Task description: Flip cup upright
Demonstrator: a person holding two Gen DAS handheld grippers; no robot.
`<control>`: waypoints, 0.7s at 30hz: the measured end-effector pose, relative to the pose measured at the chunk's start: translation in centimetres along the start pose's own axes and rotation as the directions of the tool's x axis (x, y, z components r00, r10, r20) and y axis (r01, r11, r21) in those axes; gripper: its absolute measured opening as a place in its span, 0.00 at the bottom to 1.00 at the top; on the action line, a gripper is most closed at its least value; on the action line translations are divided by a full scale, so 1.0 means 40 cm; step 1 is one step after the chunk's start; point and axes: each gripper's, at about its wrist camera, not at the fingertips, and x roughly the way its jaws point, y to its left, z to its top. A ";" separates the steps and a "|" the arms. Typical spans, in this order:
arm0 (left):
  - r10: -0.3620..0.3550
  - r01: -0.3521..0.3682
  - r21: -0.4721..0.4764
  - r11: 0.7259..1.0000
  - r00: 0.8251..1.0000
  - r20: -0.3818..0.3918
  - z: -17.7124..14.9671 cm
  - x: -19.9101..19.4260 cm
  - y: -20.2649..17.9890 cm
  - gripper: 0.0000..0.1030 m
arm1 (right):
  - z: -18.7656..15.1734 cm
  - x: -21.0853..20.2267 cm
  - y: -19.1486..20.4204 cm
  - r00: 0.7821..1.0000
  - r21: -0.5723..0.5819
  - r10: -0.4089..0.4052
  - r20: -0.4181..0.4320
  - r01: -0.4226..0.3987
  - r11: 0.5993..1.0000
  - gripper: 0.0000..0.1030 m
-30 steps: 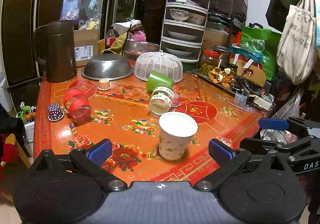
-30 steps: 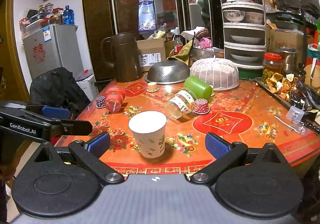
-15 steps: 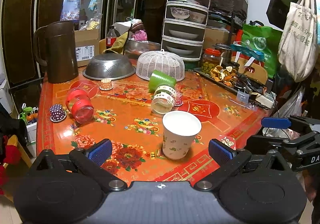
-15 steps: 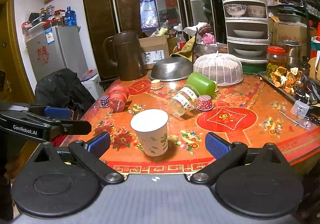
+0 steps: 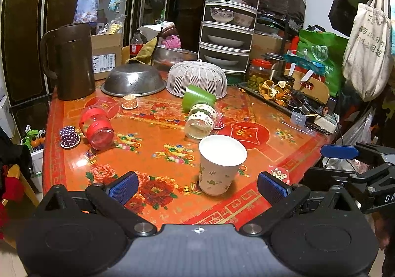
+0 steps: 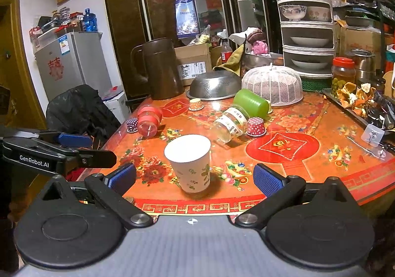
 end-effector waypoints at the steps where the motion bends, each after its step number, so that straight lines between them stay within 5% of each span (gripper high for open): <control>1: 0.001 -0.001 0.000 1.000 1.000 0.000 0.000 0.000 -0.001 1.00 | 0.000 0.000 -0.001 1.000 0.000 0.000 0.000 0.000 1.000 0.99; 21: -0.001 0.001 0.001 1.000 1.000 -0.001 0.001 -0.001 -0.003 1.00 | 0.000 -0.002 -0.001 1.000 0.003 0.006 0.004 -0.006 1.000 0.99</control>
